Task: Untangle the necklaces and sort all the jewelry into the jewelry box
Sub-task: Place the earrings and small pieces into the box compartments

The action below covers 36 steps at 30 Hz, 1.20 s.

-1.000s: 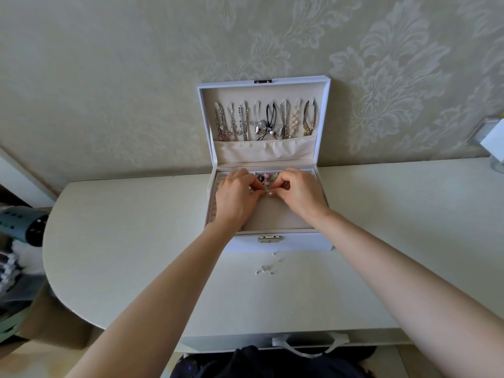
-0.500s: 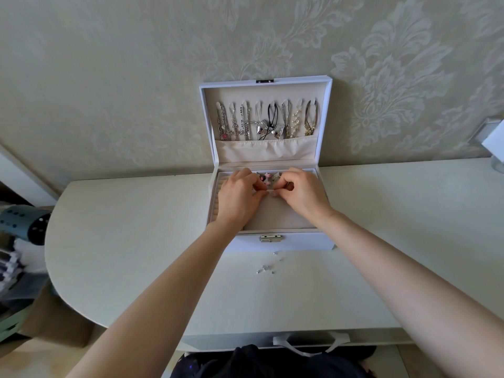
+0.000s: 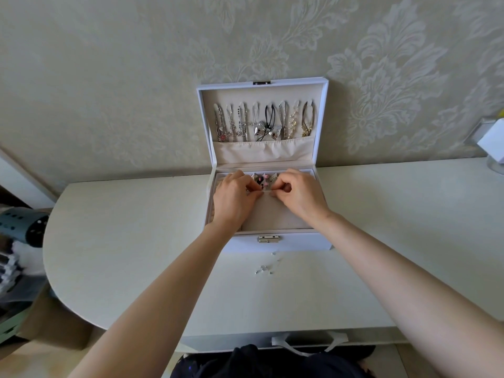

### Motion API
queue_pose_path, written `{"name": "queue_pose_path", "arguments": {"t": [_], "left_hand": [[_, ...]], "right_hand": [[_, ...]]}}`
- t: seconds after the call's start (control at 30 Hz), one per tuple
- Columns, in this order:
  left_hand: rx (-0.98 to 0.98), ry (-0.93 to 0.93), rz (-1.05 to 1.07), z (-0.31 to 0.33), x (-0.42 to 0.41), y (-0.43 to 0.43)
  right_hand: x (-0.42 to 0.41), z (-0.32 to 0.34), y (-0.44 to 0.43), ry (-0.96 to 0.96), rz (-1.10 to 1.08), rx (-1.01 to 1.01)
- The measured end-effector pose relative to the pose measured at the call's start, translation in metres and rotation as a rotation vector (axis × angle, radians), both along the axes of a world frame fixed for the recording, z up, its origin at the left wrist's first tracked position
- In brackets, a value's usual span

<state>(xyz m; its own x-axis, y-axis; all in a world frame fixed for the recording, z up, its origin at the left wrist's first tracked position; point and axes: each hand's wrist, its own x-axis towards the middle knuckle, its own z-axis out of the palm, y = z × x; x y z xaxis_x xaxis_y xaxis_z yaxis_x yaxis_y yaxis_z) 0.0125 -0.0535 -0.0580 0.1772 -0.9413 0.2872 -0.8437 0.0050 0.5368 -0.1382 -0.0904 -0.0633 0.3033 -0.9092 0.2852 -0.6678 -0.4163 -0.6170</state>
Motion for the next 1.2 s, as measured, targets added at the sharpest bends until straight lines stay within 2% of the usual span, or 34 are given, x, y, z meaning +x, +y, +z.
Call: {"name": "queue_pose_path", "arguments": {"t": [0.23,0.47,0.6,0.7,0.8,0.87,0.97,1.07,1.13,1.2], "left_hand": [[-0.007,0.035,-0.039,0.001,-0.002,-0.002],[-0.076,-0.074,-0.068,0.002,-0.004,0.000],[-0.090,-0.187,-0.115,0.000,-0.002,0.001],[-0.081,-0.327,-0.176,0.000,-0.001,0.008],[-0.194,-0.459,-0.224,-0.004,-0.001,0.022],[-0.263,-0.528,-0.224,-0.009,-0.001,0.030],[-0.343,-0.517,-0.232,-0.011,0.002,0.041],[-0.485,-0.333,-0.243,-0.015,0.002,0.067],[-0.558,-0.233,-0.263,-0.021,-0.001,0.089],[-0.531,-0.172,-0.295,-0.032,-0.003,0.108]], "right_hand": [[0.002,0.003,0.002,0.106,0.001,-0.054],[0.002,0.005,0.005,0.114,0.009,-0.042],[0.001,0.009,0.010,0.162,0.033,-0.067],[-0.005,0.014,0.014,0.287,0.126,-0.086],[-0.011,0.013,0.023,0.424,0.200,-0.170],[-0.014,0.009,0.033,0.448,0.195,-0.226],[-0.021,0.002,0.050,0.347,0.113,-0.385],[-0.031,-0.001,0.080,0.146,0.038,-0.570],[-0.036,-0.007,0.104,0.051,0.025,-0.587],[-0.038,-0.019,0.120,0.022,0.027,-0.481]]}}
